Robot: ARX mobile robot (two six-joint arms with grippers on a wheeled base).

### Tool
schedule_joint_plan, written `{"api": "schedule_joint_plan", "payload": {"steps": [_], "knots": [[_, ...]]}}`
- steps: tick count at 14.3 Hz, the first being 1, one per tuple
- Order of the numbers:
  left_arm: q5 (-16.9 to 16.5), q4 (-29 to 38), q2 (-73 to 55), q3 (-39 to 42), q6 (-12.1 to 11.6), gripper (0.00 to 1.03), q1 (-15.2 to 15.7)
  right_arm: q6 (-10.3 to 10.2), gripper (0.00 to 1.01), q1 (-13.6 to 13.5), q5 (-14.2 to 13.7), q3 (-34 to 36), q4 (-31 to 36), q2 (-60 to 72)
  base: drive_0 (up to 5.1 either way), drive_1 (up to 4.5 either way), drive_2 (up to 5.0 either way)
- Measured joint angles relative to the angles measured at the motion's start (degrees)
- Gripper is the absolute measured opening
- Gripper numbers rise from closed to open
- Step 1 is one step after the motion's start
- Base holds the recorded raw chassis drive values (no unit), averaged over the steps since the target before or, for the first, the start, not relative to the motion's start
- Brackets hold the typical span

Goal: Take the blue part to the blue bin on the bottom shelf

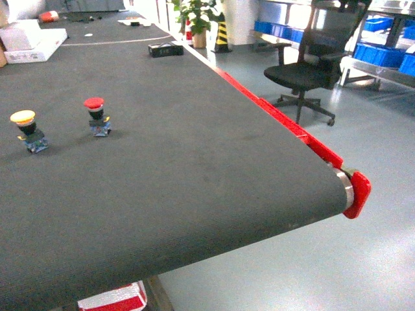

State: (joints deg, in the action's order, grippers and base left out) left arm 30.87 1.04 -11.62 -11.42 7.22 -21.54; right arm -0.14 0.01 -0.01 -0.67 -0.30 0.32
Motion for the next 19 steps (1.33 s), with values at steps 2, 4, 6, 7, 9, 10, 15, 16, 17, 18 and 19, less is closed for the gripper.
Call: {"api": "schedule_joint_plan", "payload": {"steps": [2,4,6,7,9,10,15,16,17,18,19], "knots": [[0.0,0.0,0.0,0.0,0.0,0.44,0.0,0.0,0.98,0.0,0.0,0.0,0.0,0.0,-1.7,-1.67,-1.7],[0.0,0.0,0.0,0.0,0.0,0.44,0.0,0.0,0.98,0.0,0.0,0.0,0.0,0.0,-1.6,-1.65,-1.6],[0.0,0.0,0.0,0.0,0.0,0.44,0.0,0.0,0.98,0.0,0.0,0.0,0.0,0.0,-1.5,-1.52,-1.5],[0.0,0.0,0.0,0.0,0.0,0.44,0.0,0.0,0.98,0.0,0.0,0.0,0.0,0.0,-1.7,-1.68,-1.7],[0.0,0.0,0.0,0.0,0.0,0.44,0.0,0.0,0.98,0.0,0.0,0.0,0.0,0.0,-1.8,-1.75,-1.8],[0.0,0.0,0.0,0.0,0.0,0.44,0.0,0.0,0.98,0.0,0.0,0.0,0.0,0.0,-1.6,-1.63,-1.6],[0.0,0.0,0.0,0.0,0.0,0.44,0.0,0.0,0.98,0.0,0.0,0.0,0.0,0.0,-1.6,-1.60,-1.6],[0.0,0.0,0.0,0.0,0.0,0.44,0.0,0.0,0.98,0.0,0.0,0.0,0.0,0.0,-1.7,-1.71,-1.7],[0.0,0.0,0.0,0.0,0.0,0.44,0.0,0.0,0.98,0.0,0.0,0.0,0.0,0.0,-1.5,-1.54,-1.5],[0.0,0.0,0.0,0.0,0.0,0.44,0.0,0.0,0.98,0.0,0.0,0.0,0.0,0.0,-1.5,-1.49,-1.5],[0.0,0.0,0.0,0.0,0.0,0.43,0.0,0.0,0.98,0.0,0.0,0.0,0.0,0.0,-1.8,-1.75,-1.8]]}}
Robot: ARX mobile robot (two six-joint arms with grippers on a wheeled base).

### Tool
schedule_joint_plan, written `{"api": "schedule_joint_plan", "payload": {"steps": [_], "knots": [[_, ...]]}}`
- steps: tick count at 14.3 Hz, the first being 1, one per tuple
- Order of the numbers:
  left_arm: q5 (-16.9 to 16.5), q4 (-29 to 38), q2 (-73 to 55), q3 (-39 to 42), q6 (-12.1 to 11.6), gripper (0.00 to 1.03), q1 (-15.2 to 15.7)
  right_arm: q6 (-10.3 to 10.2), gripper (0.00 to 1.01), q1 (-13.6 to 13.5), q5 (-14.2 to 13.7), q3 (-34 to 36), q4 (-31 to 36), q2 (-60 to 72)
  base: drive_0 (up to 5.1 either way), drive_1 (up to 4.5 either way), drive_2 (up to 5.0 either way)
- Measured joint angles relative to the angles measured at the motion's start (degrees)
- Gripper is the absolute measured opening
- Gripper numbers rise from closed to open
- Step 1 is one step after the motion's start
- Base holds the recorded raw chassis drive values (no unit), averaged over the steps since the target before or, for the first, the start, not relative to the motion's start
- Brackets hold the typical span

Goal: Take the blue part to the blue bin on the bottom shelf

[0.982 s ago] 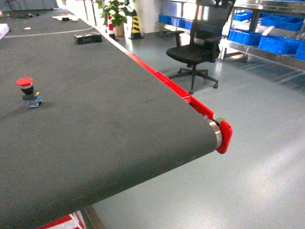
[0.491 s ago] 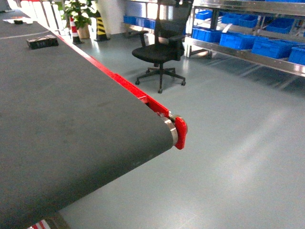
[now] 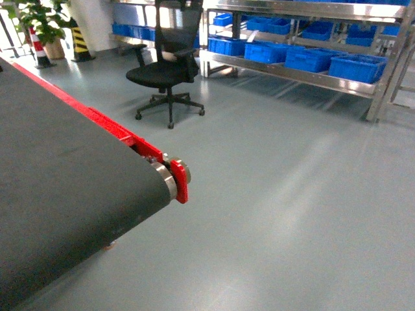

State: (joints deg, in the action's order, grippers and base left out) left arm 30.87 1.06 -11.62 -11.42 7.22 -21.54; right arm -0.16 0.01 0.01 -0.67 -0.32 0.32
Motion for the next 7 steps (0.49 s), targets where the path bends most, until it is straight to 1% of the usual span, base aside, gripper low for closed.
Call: {"api": "schedule_joint_plan", "payload": {"steps": [7], "knots": [[0.0,0.0,0.0,0.0,0.0,0.43,0.0,0.0,0.98,0.0,0.0,0.0,0.0,0.0,-1.6,-1.63,-1.6]]}}
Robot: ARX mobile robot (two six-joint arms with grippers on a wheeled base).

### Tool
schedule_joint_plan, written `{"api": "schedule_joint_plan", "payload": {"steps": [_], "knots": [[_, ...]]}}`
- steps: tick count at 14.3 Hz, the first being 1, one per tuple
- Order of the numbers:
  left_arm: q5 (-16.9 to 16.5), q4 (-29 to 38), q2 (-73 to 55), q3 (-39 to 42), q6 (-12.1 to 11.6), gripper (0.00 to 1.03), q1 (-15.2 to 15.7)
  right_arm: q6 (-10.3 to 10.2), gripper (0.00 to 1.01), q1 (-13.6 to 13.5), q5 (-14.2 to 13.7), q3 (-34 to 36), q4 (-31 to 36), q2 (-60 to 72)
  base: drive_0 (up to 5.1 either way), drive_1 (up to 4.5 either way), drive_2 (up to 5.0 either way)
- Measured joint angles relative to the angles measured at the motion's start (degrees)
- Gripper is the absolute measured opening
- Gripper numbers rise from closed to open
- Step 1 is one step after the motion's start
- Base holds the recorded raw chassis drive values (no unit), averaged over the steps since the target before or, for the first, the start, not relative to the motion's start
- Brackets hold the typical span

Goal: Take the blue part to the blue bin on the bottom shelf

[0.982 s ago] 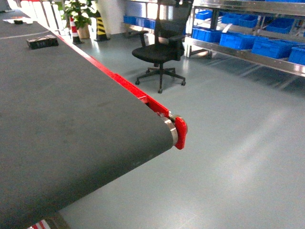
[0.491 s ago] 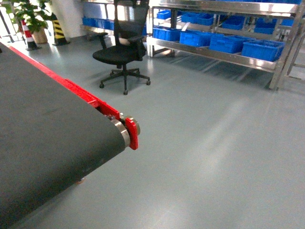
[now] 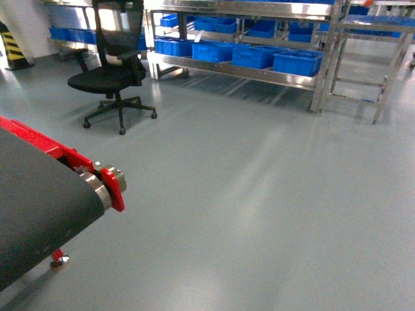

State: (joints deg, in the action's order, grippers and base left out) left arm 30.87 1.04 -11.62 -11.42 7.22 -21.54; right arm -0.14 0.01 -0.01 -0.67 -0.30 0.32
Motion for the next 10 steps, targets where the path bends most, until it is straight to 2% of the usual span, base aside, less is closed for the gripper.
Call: {"api": "schedule_joint_plan", "payload": {"steps": [10], "knots": [[0.0,0.0,0.0,0.0,0.0,0.43,0.0,0.0,0.98,0.0,0.0,0.0,0.0,0.0,-1.6,-1.58,-1.6]]}}
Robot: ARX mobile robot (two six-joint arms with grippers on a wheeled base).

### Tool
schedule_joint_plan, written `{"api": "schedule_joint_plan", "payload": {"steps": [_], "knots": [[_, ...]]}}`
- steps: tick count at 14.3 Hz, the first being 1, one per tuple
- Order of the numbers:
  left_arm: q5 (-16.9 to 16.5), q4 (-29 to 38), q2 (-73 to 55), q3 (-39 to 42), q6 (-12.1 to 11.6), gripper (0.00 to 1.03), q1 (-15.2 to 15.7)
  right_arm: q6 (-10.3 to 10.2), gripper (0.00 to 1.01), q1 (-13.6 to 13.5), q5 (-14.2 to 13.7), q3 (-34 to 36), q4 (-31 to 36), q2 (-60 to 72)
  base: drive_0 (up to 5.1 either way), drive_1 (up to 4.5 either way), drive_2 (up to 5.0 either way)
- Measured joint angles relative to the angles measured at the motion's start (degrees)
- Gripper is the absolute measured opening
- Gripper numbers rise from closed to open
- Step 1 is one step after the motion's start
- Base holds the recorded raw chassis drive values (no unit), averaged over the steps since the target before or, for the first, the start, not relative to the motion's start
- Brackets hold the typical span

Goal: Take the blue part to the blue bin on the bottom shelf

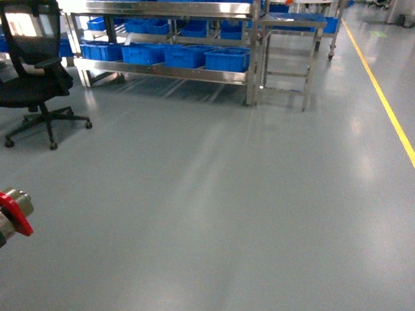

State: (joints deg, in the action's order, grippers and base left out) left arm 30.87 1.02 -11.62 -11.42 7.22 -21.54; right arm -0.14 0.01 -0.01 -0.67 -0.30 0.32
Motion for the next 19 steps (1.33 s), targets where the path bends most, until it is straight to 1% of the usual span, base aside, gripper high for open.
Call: {"api": "schedule_joint_plan", "payload": {"steps": [12,19], "knots": [[0.0,0.0,0.0,0.0,0.0,0.43,0.0,0.0,0.98,0.0,0.0,0.0,0.0,0.0,-1.6,-1.61,-1.6],[0.0,0.0,0.0,0.0,0.0,0.43,0.0,0.0,0.98,0.0,0.0,0.0,0.0,0.0,-0.1,-0.06,-0.1]]}}
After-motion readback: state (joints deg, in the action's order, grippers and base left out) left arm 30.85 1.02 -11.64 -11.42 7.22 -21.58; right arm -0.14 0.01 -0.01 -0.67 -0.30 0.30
